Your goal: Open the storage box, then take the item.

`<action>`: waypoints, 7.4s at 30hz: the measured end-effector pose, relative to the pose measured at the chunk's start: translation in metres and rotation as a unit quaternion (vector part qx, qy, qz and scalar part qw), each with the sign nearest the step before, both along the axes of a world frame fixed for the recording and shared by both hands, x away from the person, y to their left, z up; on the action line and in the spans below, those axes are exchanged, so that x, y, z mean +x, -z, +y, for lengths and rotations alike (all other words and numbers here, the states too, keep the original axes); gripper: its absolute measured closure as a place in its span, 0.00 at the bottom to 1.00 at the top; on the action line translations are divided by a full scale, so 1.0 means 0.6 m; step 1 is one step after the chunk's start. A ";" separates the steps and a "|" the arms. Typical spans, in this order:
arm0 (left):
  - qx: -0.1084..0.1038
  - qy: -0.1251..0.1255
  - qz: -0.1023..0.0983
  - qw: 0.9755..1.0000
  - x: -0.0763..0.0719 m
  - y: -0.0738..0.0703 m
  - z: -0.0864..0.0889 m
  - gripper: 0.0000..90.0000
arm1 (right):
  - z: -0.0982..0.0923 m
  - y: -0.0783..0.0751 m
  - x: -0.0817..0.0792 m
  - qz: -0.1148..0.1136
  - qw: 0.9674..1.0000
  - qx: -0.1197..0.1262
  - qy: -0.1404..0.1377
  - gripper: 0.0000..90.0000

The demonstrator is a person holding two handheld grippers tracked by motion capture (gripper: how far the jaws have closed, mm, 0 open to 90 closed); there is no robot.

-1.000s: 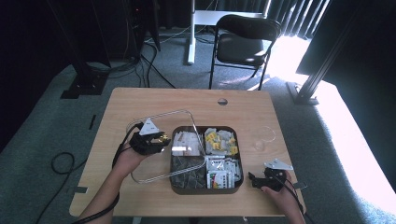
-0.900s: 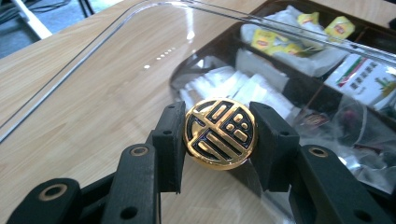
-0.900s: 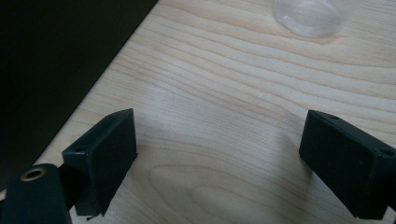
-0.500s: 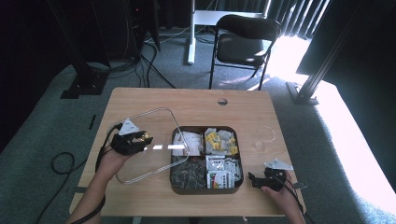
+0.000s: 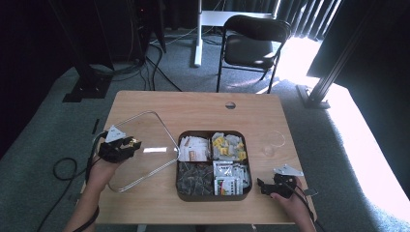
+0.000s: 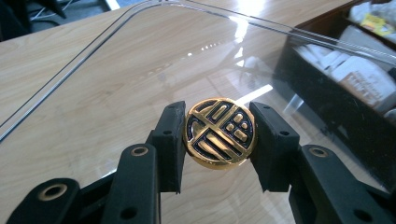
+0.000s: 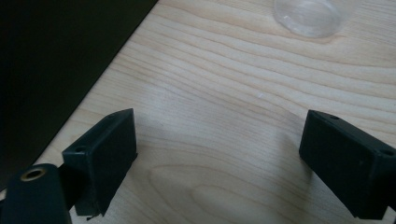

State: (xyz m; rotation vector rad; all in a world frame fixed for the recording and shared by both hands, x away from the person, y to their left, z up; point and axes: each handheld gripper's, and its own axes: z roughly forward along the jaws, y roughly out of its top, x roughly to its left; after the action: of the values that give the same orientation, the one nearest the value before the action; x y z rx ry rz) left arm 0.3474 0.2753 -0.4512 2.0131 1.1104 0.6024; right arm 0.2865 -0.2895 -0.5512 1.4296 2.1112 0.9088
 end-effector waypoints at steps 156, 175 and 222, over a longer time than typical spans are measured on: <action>0.027 0.194 0.028 0.980 -0.131 0.141 -0.141 0.01 | 0.000 0.000 0.000 0.000 1.000 0.000 0.000 0.12; 0.050 0.194 0.059 0.978 -0.137 0.160 -0.148 0.01 | 0.000 0.000 0.000 0.000 1.000 0.000 0.000 0.12; 0.042 0.194 0.070 0.978 -0.137 0.161 -0.153 0.01 | 0.016 -0.050 -0.022 -0.003 0.998 0.024 -0.050 0.14</action>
State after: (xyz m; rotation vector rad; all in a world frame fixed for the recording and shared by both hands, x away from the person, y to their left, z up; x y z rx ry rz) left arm 0.2653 0.1837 -0.5476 2.2943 0.7445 0.3129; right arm 0.2735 -0.2800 -0.5210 1.3532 2.1858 1.0065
